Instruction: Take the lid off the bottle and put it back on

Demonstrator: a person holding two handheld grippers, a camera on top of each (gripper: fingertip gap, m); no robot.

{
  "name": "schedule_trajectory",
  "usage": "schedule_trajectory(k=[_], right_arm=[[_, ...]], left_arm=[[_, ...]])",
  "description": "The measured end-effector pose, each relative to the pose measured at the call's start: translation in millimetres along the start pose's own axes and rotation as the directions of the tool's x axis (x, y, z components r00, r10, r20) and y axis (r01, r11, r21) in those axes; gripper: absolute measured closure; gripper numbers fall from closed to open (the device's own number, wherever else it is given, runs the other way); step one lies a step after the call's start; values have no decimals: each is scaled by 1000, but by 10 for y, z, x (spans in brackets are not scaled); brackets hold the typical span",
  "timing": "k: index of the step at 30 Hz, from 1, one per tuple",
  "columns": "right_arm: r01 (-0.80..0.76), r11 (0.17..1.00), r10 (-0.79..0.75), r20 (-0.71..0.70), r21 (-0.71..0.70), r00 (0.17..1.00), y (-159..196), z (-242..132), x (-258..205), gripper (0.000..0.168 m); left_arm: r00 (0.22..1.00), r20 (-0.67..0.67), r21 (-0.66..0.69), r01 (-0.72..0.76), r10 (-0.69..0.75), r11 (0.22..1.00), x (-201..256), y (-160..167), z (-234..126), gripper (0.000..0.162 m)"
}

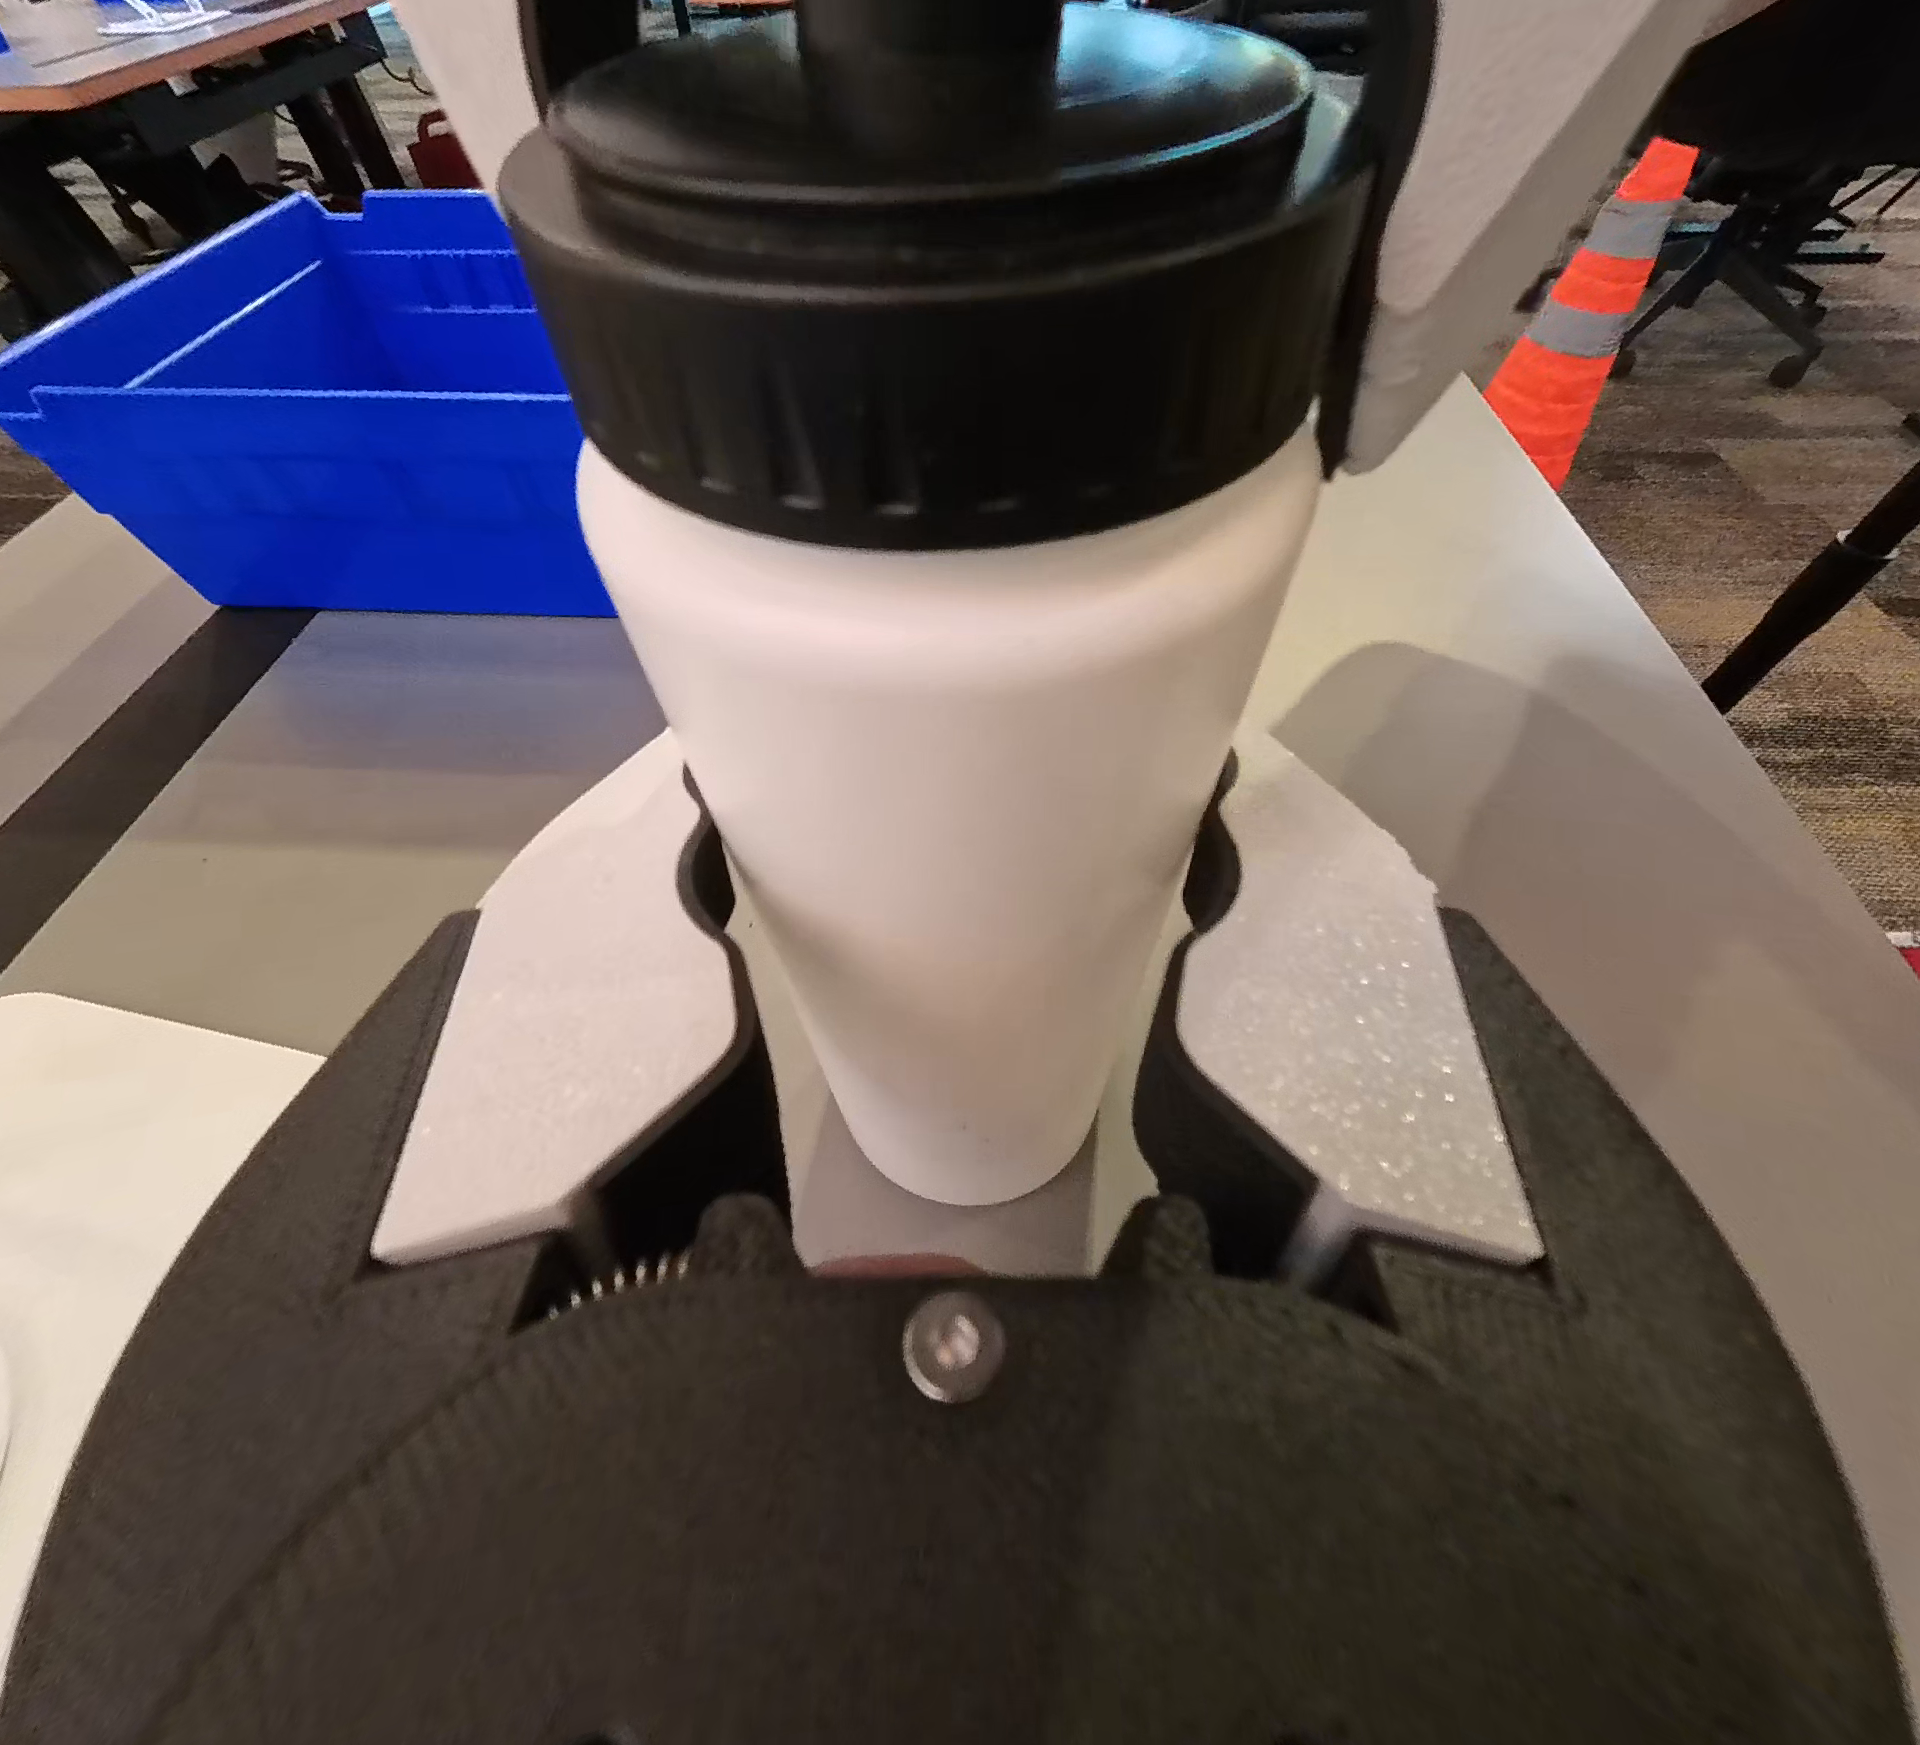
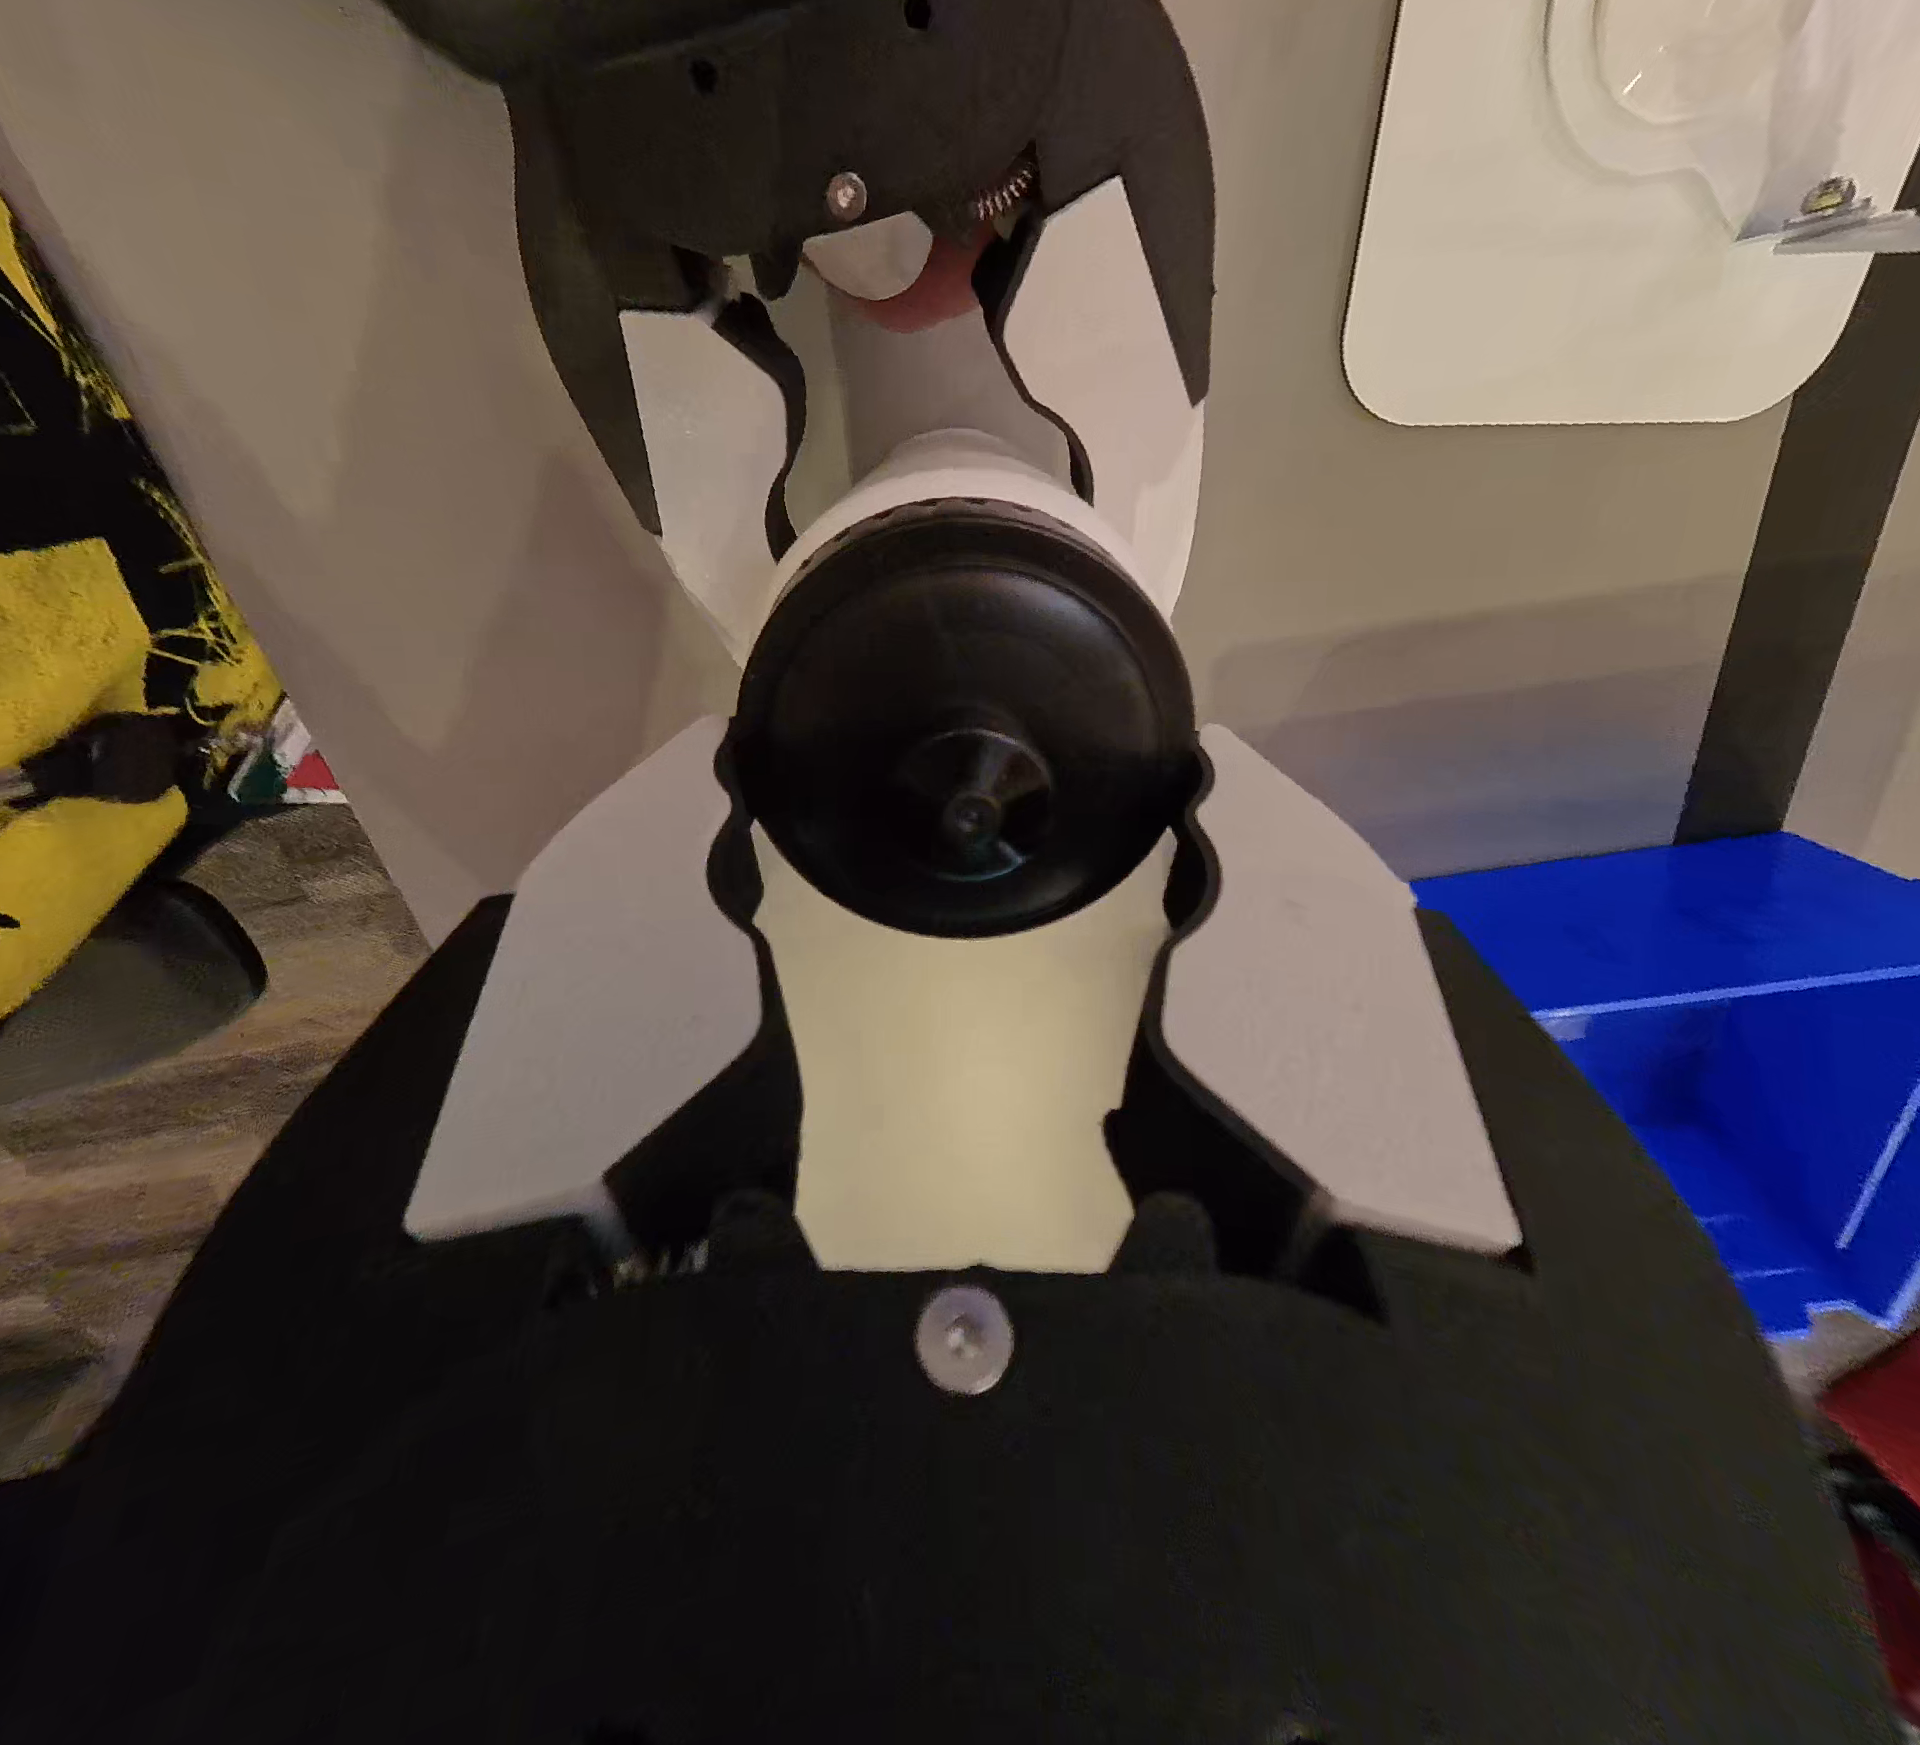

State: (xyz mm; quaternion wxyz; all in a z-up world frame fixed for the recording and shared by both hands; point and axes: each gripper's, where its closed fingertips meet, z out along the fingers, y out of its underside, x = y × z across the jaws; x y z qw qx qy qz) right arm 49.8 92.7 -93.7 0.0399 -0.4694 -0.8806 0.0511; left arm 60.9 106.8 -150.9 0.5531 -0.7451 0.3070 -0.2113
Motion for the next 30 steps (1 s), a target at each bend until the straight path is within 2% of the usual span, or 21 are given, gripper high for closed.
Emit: schedule_trajectory(k=[16, 27, 30], right_arm=[[148, 989, -149, -56, -20, 987, -6, 7, 26, 90], [49, 999, -49, -14, -1, 999, 8, 54, 0, 90], [-23, 1000, 23, 6, 10, 1000, 8, 48, -10, 91]], left_arm=[[1000, -6, 11, 4, -4, 1000, 2, -5, 6, 76], [1000, -14, 13, 9, -9, 1000, 11, -2, 3, 76], [1000, -12, 12, 9, -9, 1000, 10, -2, 4, 76]])
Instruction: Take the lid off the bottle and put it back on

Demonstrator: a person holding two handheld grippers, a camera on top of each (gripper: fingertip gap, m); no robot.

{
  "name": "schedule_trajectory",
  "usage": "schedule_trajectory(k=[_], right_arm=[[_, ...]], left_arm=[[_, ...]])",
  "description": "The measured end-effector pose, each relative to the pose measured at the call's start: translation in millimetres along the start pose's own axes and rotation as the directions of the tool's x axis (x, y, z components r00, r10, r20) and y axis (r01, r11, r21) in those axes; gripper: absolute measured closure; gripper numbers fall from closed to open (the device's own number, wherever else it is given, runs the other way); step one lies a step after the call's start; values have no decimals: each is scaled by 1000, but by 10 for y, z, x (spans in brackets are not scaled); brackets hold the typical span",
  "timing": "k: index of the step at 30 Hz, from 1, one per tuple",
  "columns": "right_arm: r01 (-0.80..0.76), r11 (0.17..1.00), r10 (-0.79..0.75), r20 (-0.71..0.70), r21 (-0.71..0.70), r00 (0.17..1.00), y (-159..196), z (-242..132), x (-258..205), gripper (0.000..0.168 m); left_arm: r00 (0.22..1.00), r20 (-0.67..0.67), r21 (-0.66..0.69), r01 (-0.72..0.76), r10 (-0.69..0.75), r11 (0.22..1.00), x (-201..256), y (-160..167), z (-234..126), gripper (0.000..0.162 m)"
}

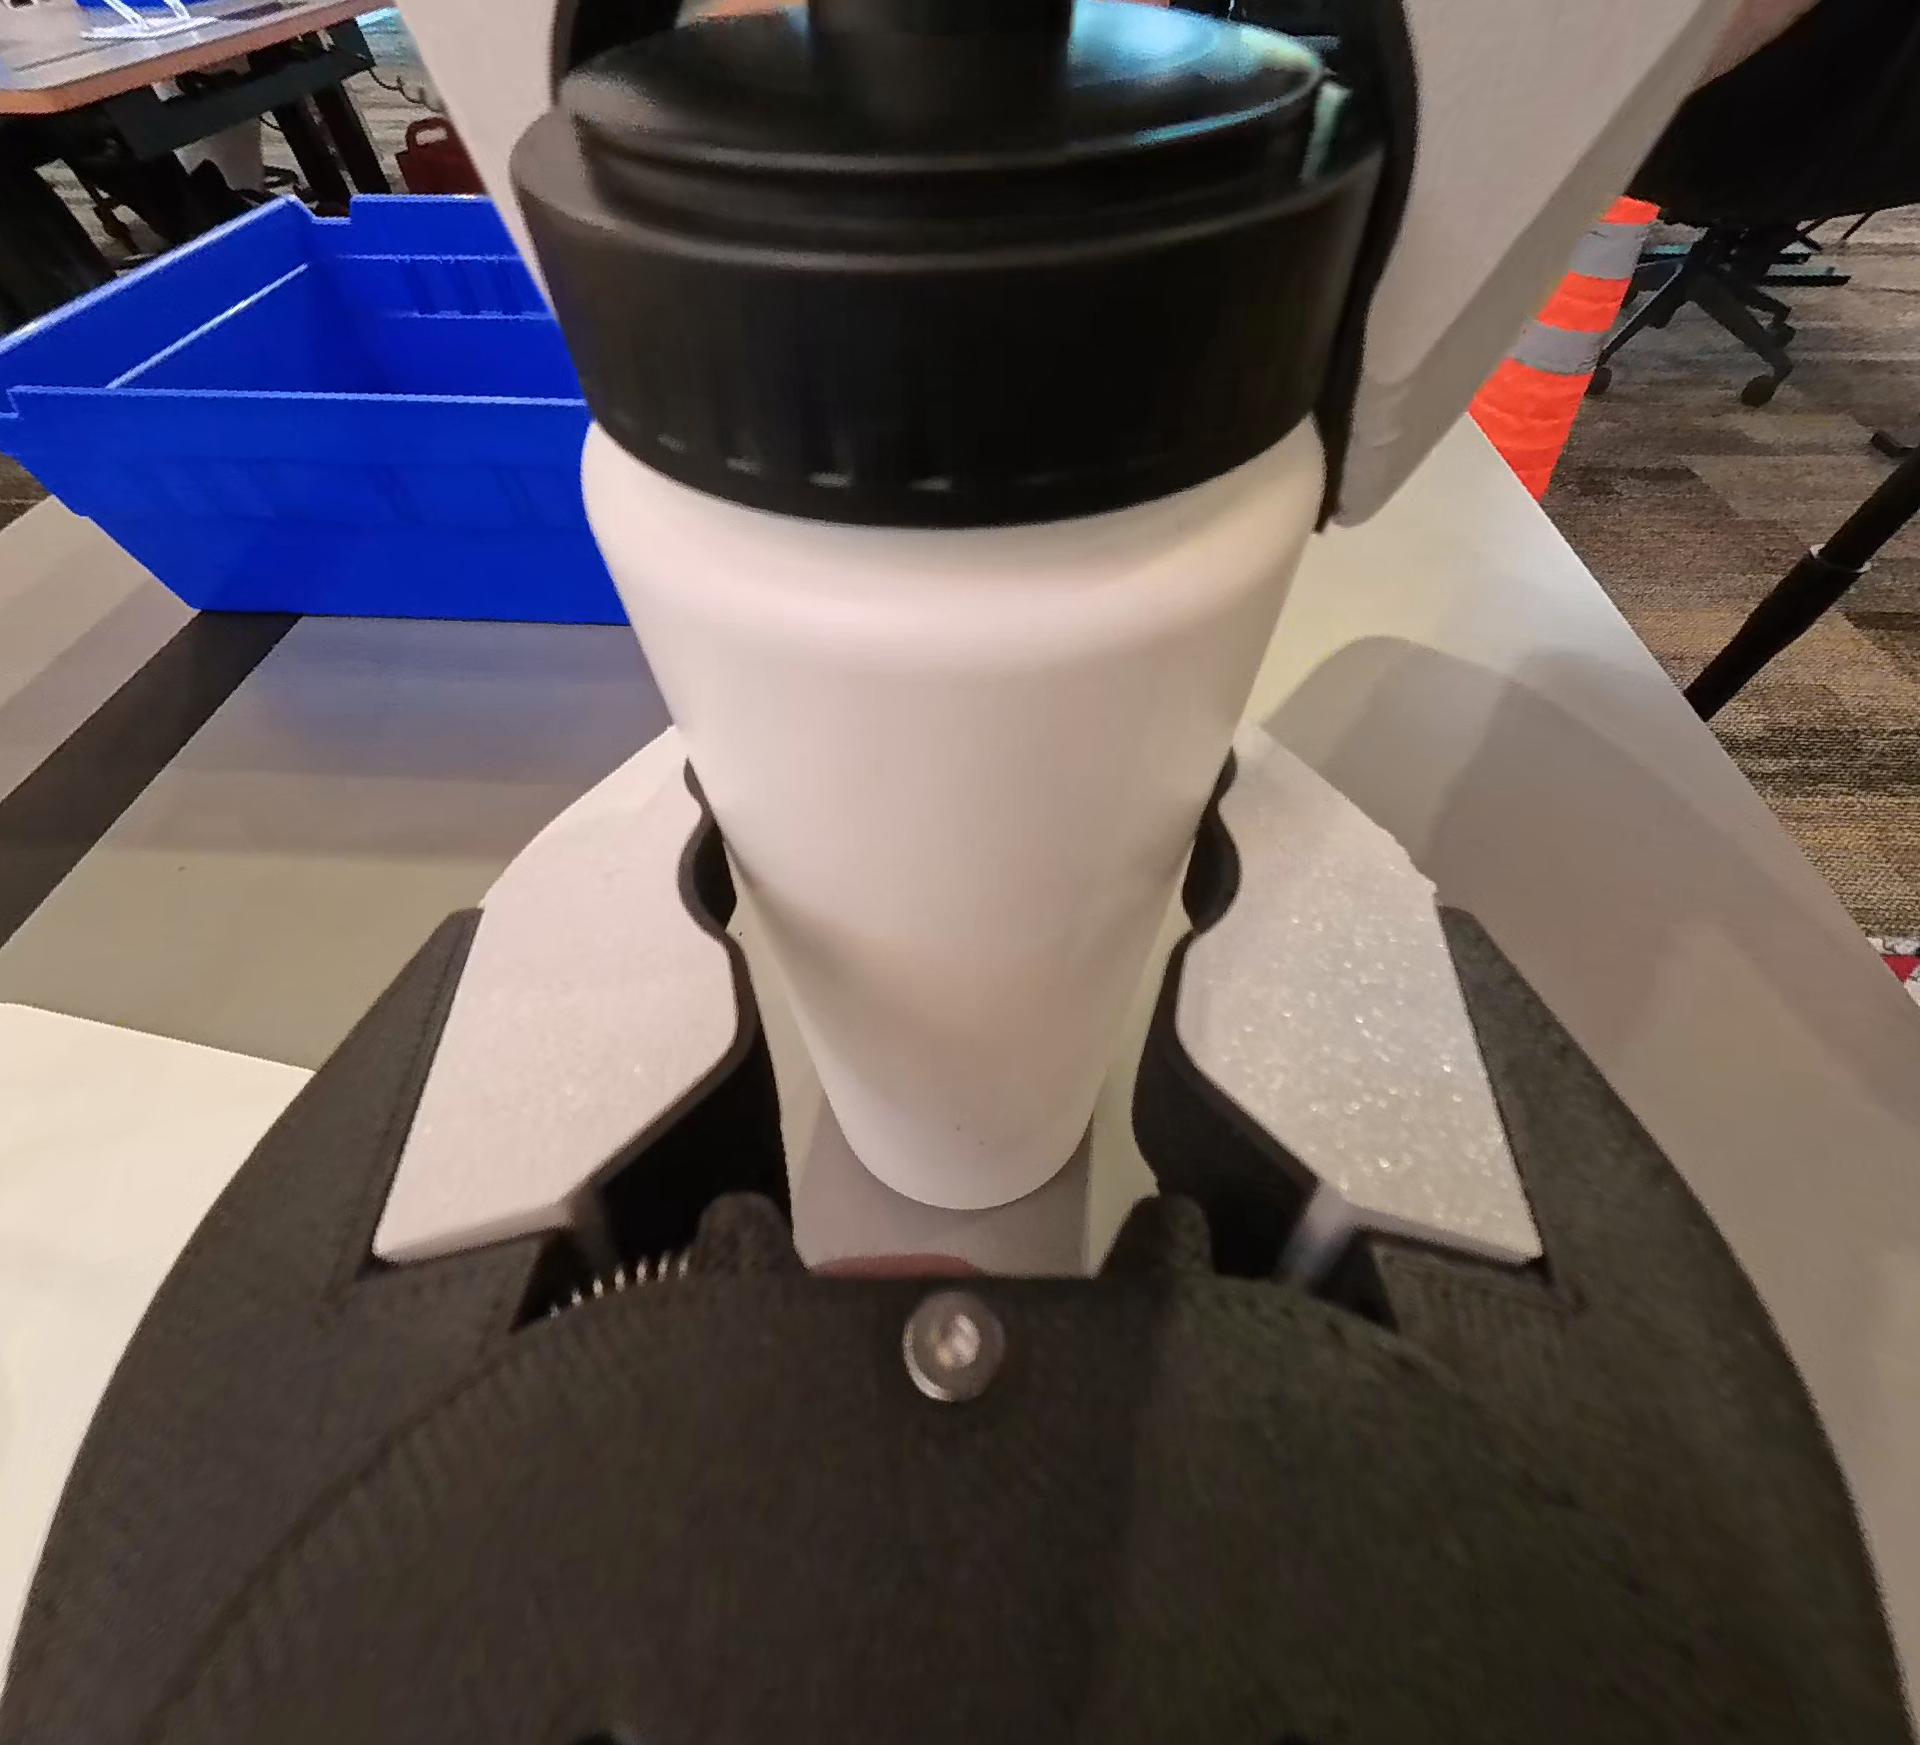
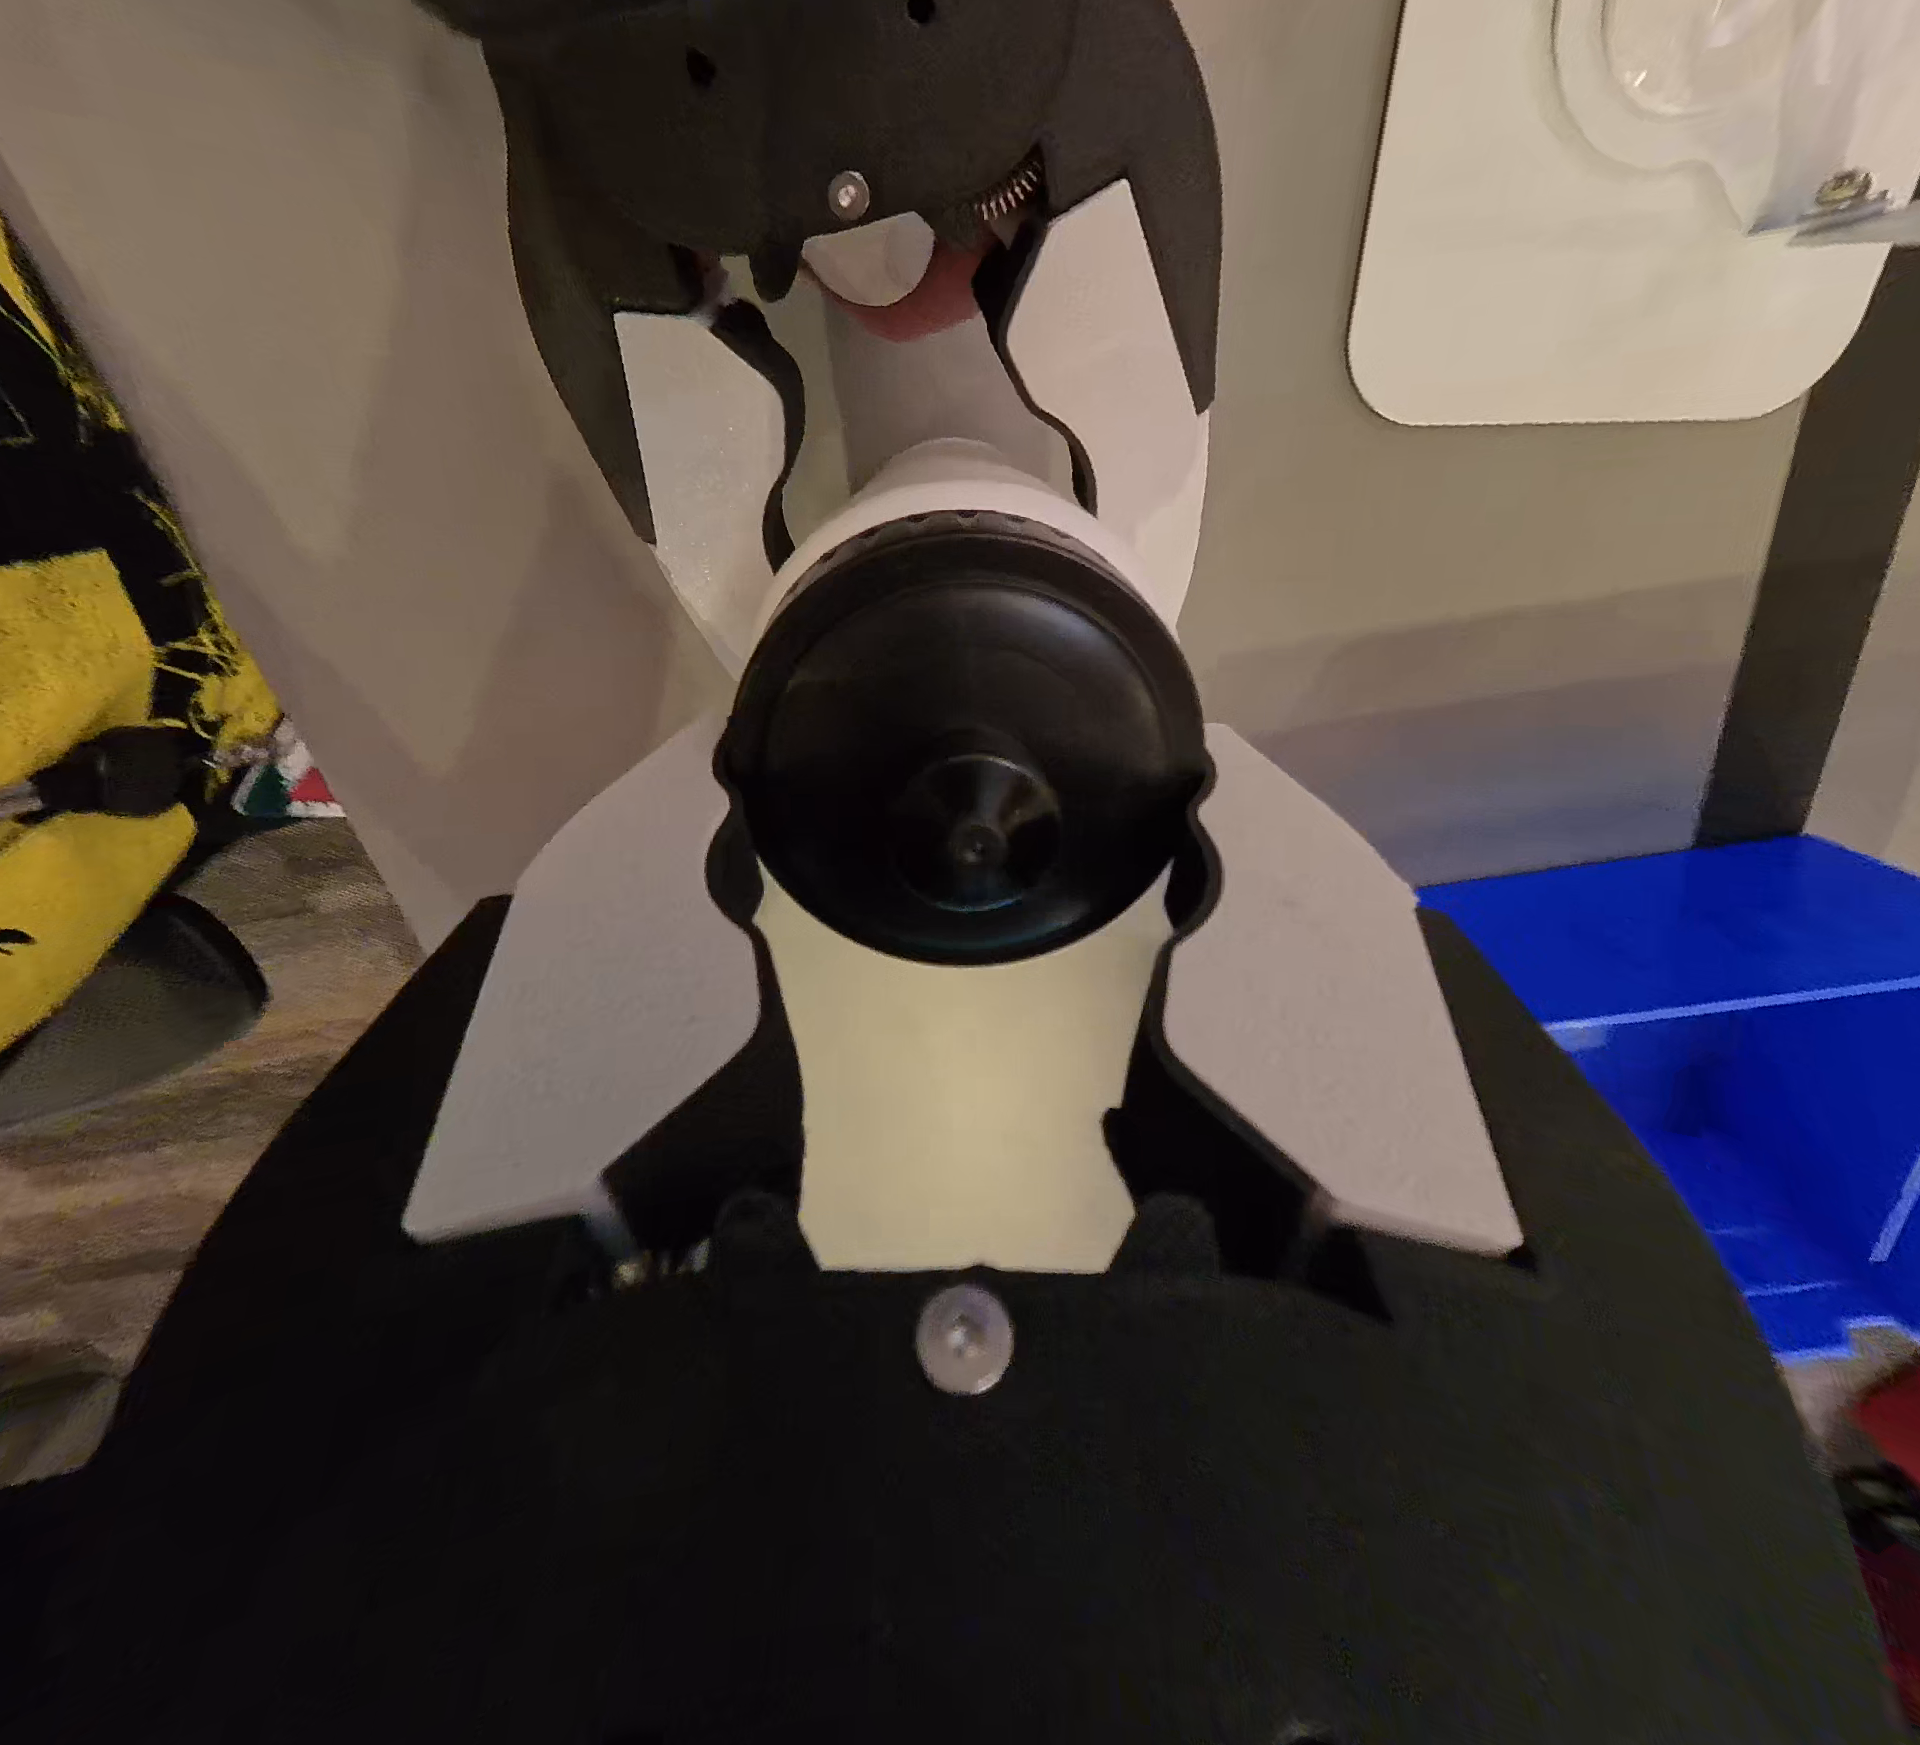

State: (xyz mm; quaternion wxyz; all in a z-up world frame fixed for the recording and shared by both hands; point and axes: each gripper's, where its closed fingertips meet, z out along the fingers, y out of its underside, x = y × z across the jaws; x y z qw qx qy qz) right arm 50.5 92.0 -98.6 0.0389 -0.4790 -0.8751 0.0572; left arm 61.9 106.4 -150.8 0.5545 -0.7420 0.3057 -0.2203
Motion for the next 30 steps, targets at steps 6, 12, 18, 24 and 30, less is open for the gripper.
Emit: schedule_trajectory(k=[6, 12, 18, 24, 30], right_arm=[[-1, 1000, 1, 17, -2, 1000, 7, -17, -2, 91], [175, 984, -175, 7, 42, 985, -74, -172, 14, 95], [79, 997, -79, 25, 12, 997, -69, -167, 13, 95], [-116, 993, 116, 0, 26, 993, -73, -167, 4, 95], [119, 992, -119, -9, 44, 993, -77, -275, 52, 86]], left_arm=[[1000, 4, -2, -1, 1, 1000, -5, 0, -1, 76], [1000, 2, -2, -1, 1, 1000, -6, -1, -3, 76], [1000, 6, -2, 7, -7, 1000, -19, 0, -10, 76], [1000, 11, -11, -4, 4, 1000, -20, 6, -11, 76], [1000, 7, -10, -2, 2, 1000, -18, 6, -10, 76]])
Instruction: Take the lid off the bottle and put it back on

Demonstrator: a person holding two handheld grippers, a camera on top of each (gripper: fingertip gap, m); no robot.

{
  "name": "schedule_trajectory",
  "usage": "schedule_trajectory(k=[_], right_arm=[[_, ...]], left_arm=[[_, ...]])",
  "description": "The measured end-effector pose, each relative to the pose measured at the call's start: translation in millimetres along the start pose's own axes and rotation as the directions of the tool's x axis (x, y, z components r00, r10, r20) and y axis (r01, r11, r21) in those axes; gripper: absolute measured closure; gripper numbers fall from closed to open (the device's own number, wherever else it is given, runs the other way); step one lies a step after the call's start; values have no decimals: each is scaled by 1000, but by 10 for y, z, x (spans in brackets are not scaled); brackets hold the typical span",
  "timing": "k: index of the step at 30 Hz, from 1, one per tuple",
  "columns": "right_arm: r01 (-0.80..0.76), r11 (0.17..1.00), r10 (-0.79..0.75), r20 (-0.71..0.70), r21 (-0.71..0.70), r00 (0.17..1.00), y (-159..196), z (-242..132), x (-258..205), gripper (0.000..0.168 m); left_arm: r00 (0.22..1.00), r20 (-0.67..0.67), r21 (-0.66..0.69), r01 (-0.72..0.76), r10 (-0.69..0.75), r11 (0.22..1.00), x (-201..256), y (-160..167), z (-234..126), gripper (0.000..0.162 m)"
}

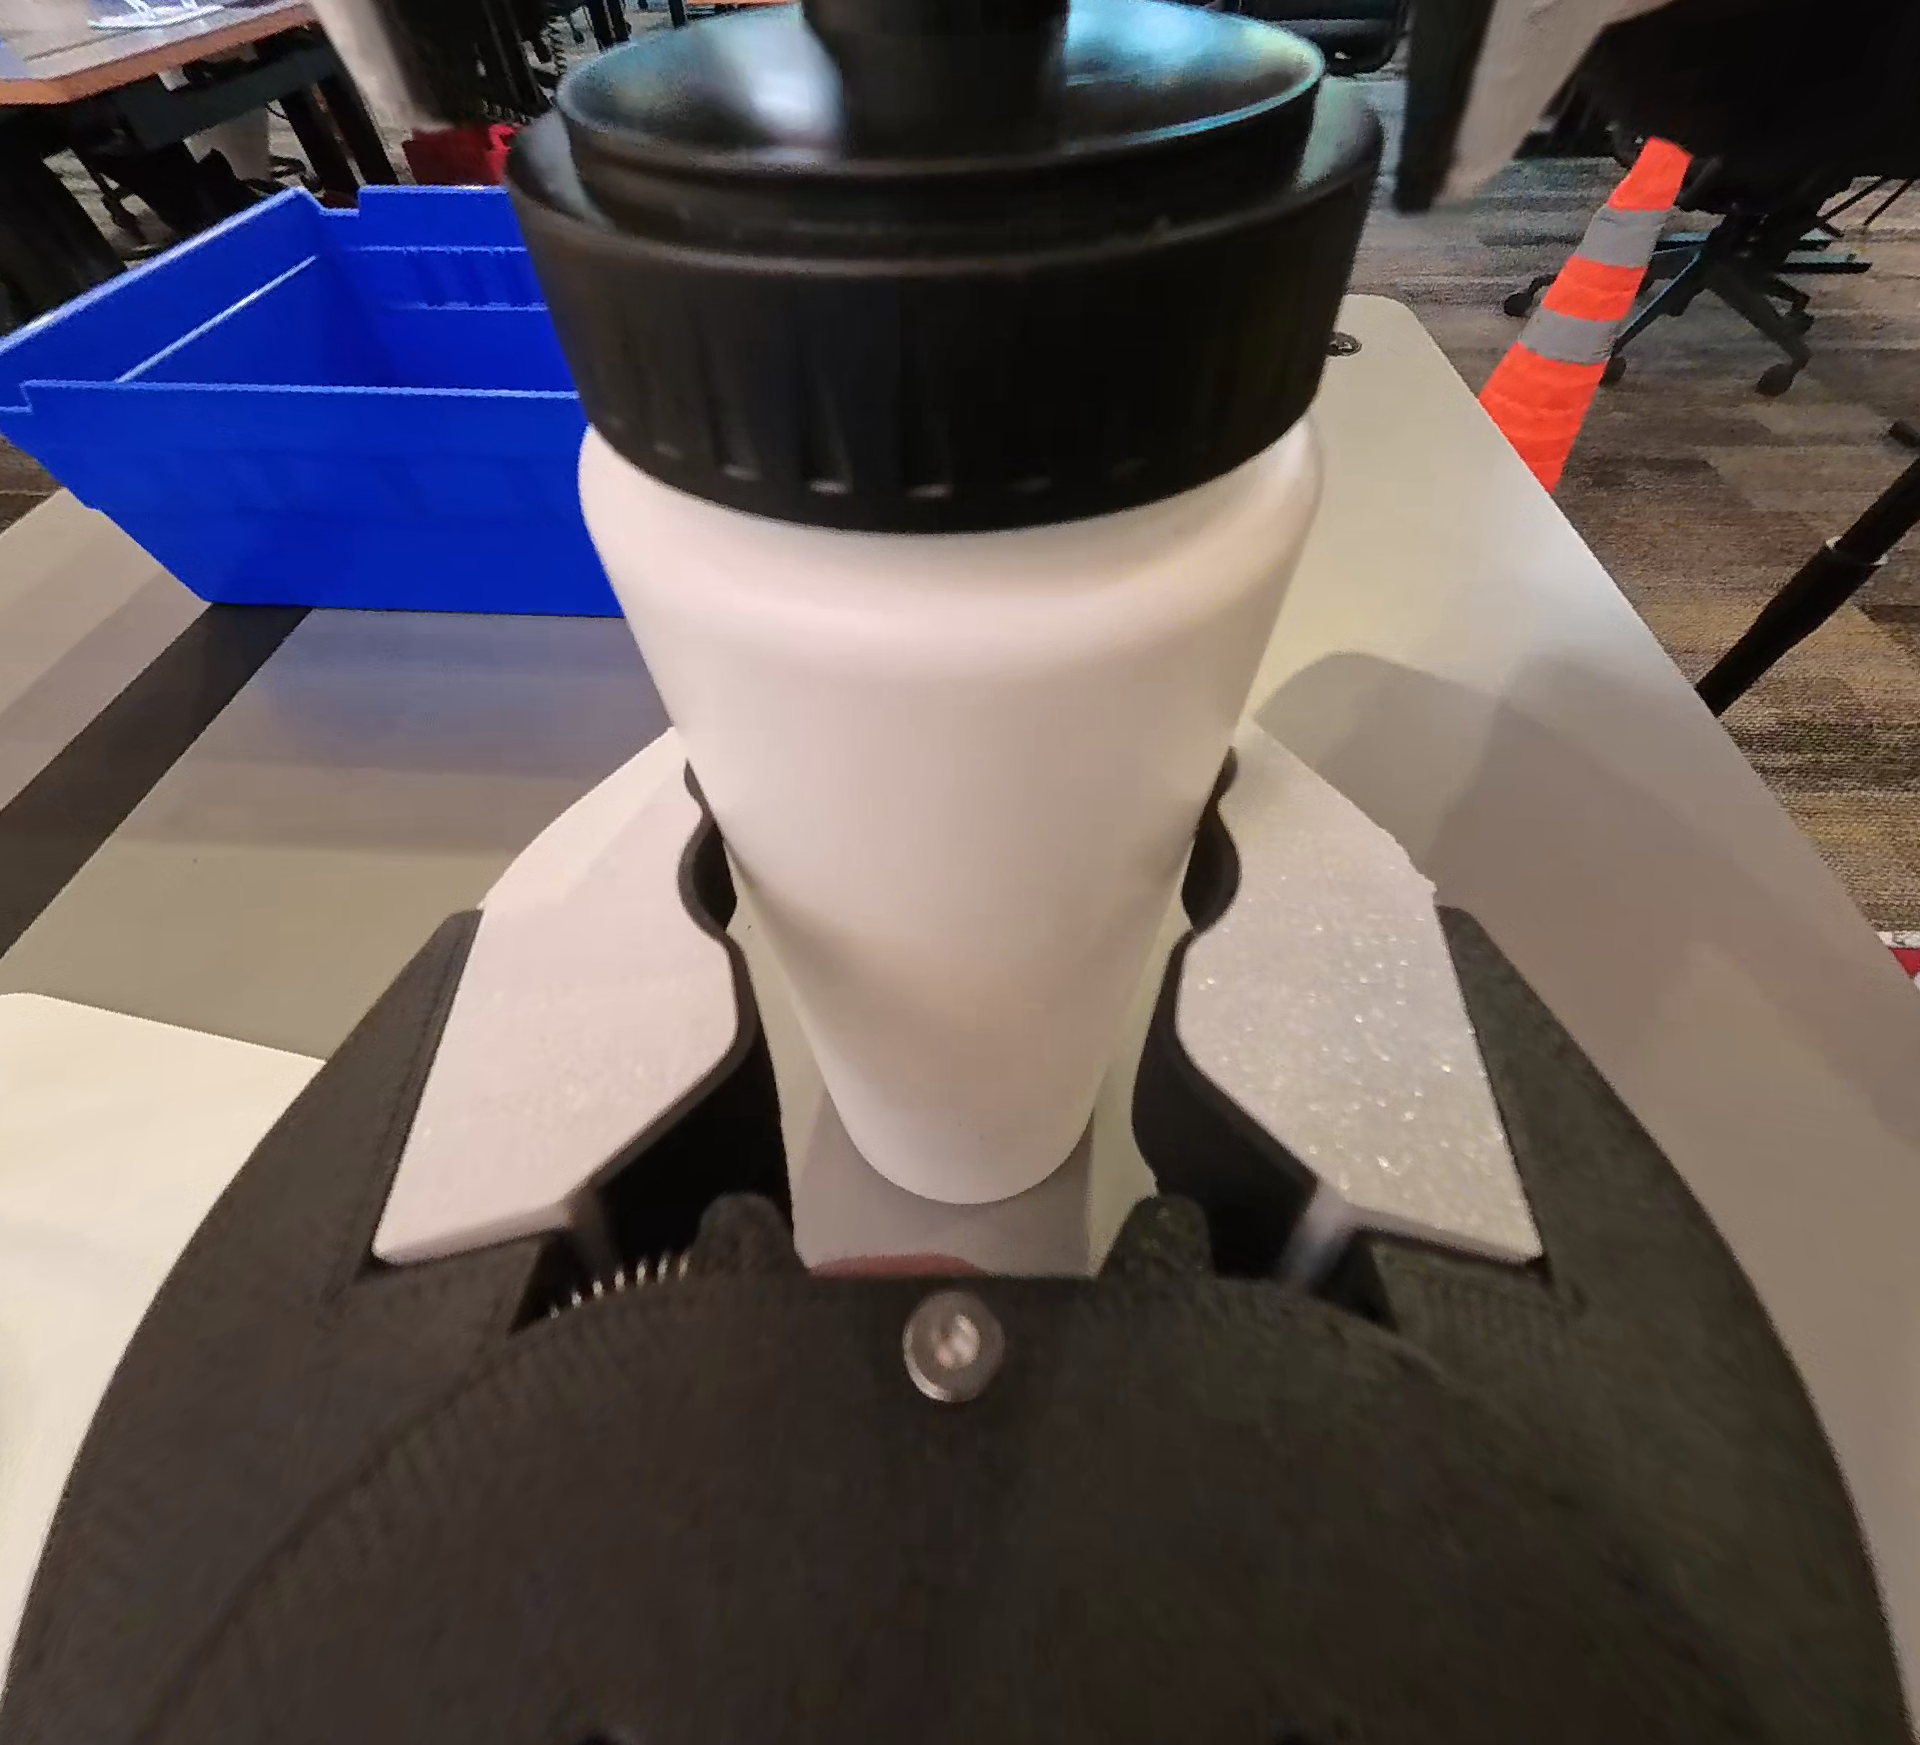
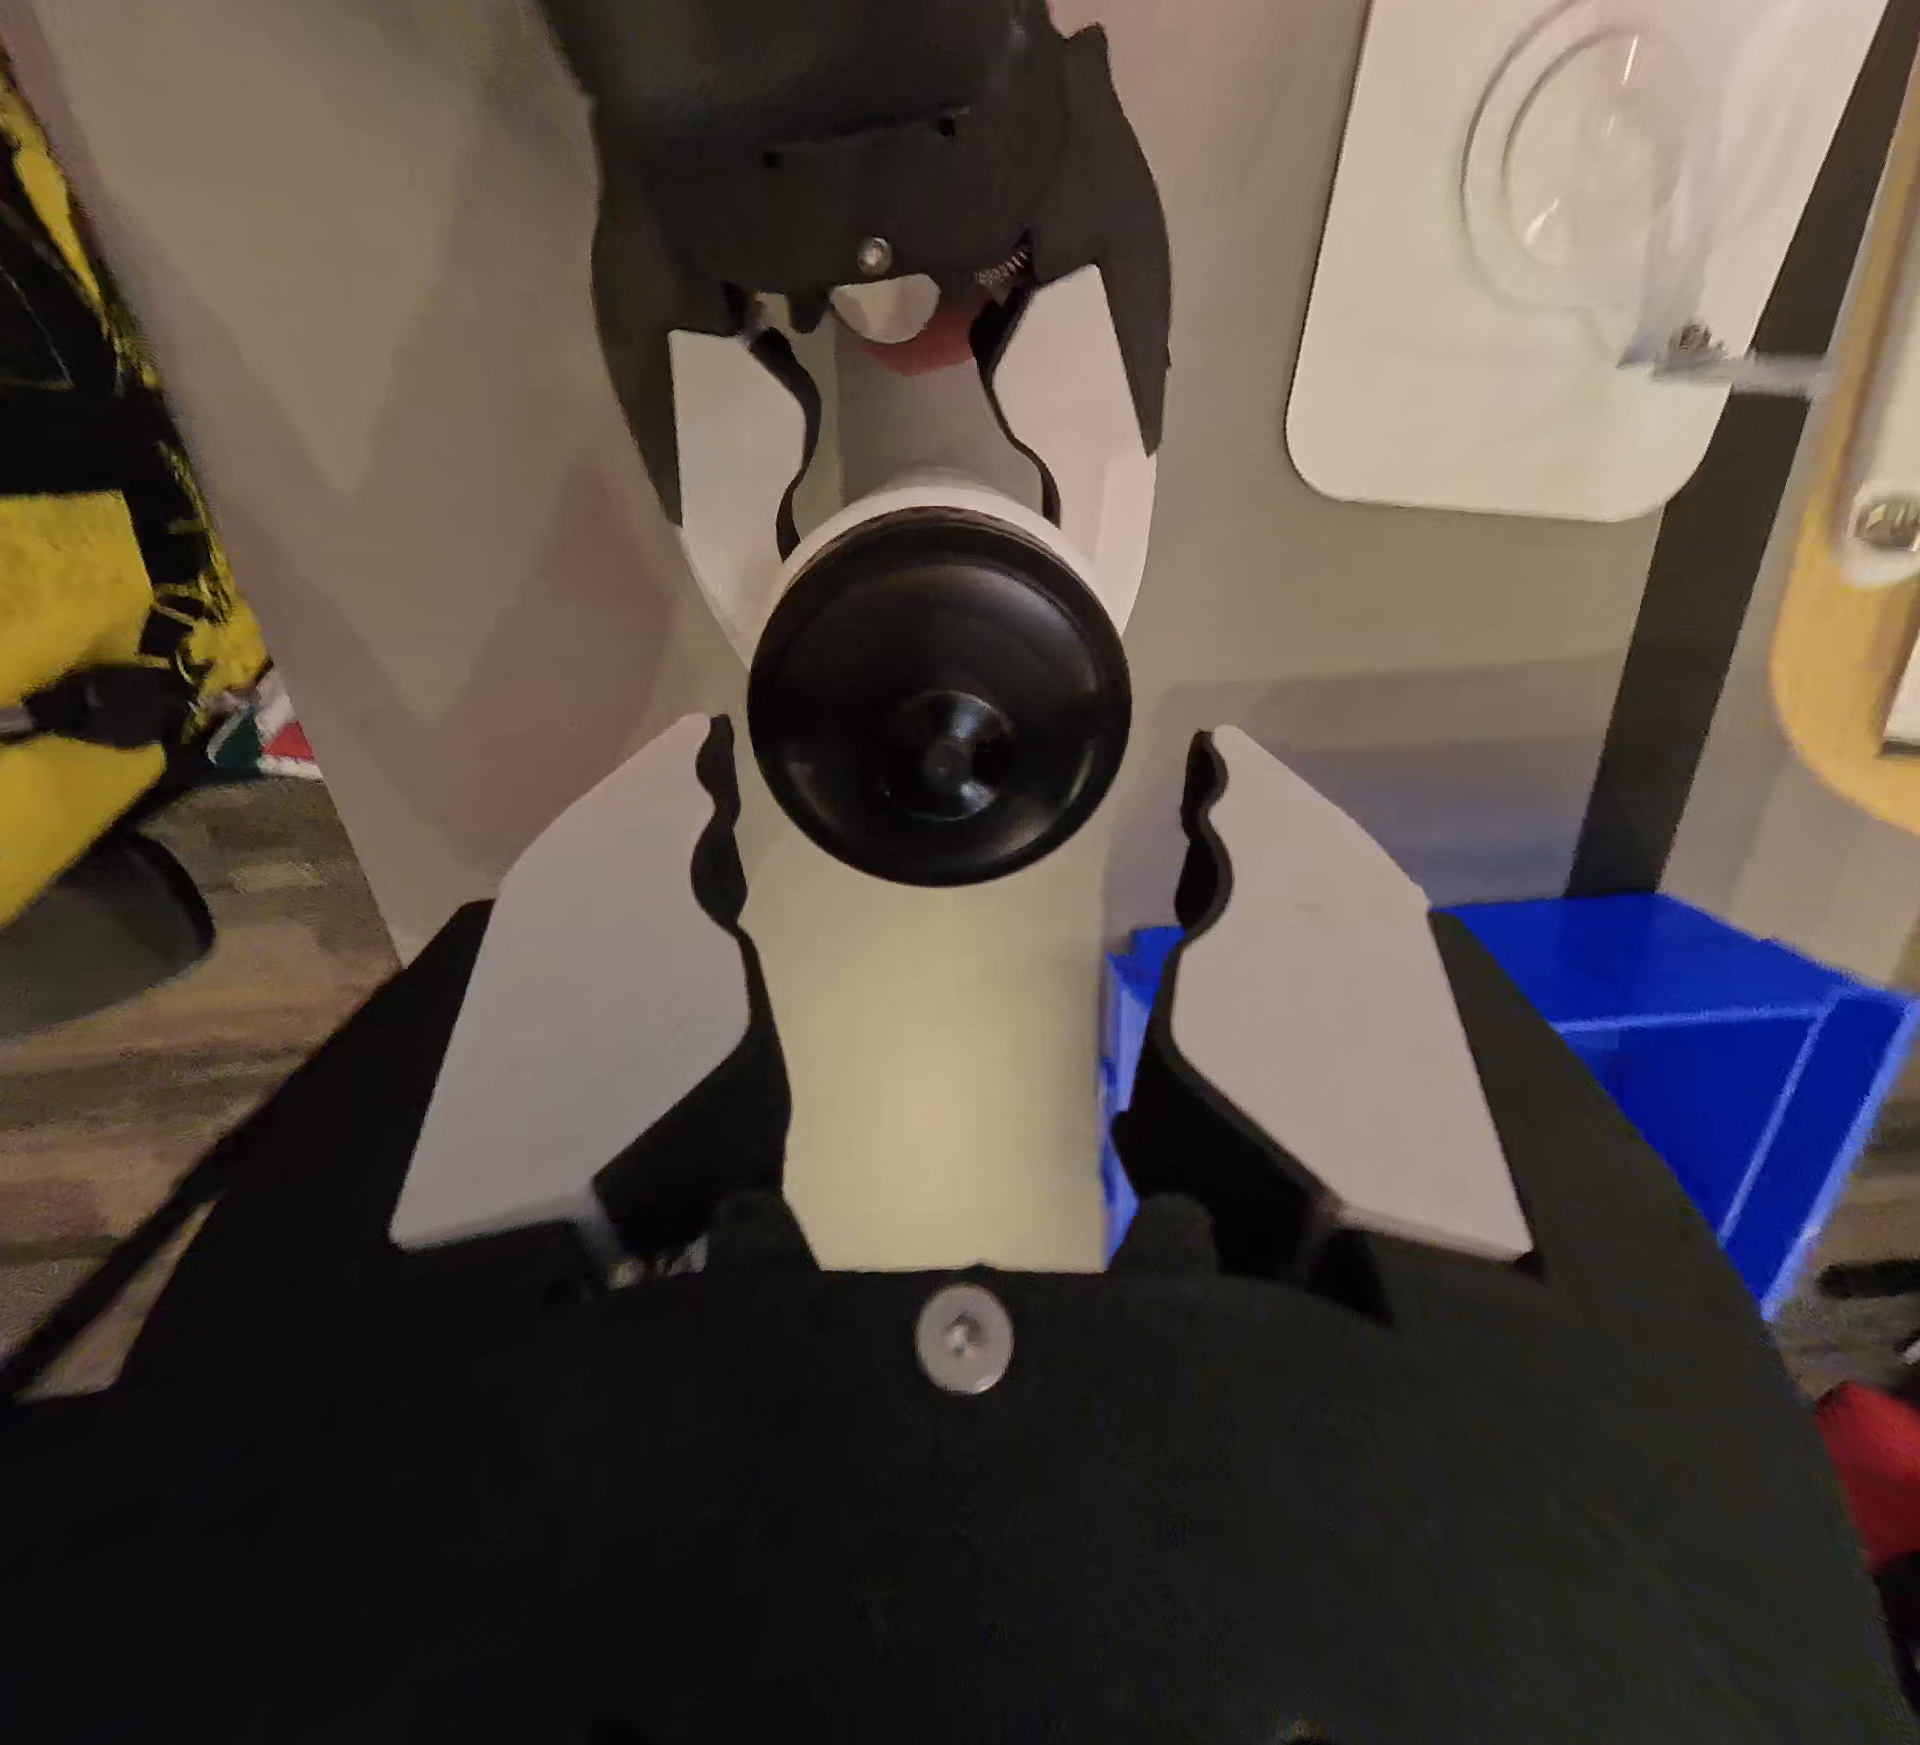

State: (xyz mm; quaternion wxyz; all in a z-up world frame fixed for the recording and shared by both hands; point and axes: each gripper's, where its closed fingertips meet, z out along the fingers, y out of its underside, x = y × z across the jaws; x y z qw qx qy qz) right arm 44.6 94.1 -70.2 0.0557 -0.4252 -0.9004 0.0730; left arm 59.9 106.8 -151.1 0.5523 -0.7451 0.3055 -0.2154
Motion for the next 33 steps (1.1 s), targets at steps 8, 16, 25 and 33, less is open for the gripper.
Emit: schedule_trajectory(k=[8, 16, 25, 33], right_arm=[[-24, 998, 26, 34, -53, 999, 38, 59, -39, 98], [-200, 980, 200, 20, -9, 980, 32, 60, -27, 89], [60, 996, -59, 11, -72, 998, 7, 48, -6, 99], [-181, 982, 179, -32, -60, 983, 13, 49, -32, 99]], left_arm=[[1000, 1, 1, 4, -4, 1000, -8, 2, -6, 76], [1000, 7, -4, -1, 1, 1000, -19, 5, -6, 76], [1000, 2, 1, 2, -2, 1000, -33, 8, -14, 76], [1000, 3, -3, -2, 2, 1000, -29, 8, -14, 76]])
